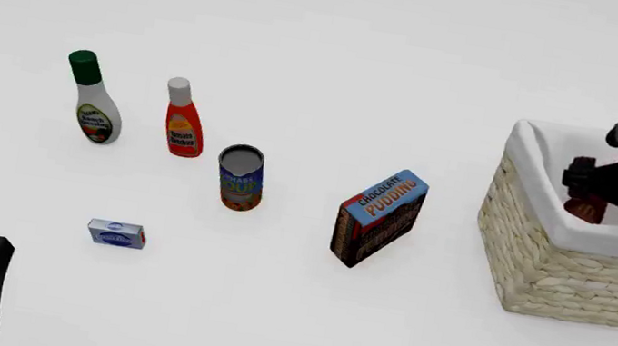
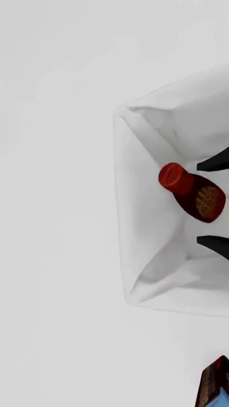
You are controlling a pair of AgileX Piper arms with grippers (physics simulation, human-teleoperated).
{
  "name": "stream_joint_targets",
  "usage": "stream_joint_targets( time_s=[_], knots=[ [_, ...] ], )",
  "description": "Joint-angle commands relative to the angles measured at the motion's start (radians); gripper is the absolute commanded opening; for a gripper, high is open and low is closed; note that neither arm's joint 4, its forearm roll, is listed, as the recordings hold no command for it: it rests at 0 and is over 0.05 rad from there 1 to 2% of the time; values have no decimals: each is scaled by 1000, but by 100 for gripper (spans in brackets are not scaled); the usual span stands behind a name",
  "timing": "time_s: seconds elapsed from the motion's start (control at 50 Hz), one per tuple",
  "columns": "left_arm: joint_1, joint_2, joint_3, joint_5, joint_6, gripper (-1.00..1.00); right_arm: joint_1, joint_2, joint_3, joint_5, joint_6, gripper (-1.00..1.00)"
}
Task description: Pick the bbq sauce and place it in the basket.
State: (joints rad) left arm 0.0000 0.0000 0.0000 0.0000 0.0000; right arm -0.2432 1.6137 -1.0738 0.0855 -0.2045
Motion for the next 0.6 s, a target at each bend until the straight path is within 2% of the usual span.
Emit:
stream_joint_targets(
  time_s=[0.02, 0.6],
  knots=[
    [0, 0, 0, 0, 0, 100, 6, -6, -10, 10, 3, 100],
    [0, 0, 0, 0, 0, 100, 36, -118, -92, 128, -9, 100]
  ],
)
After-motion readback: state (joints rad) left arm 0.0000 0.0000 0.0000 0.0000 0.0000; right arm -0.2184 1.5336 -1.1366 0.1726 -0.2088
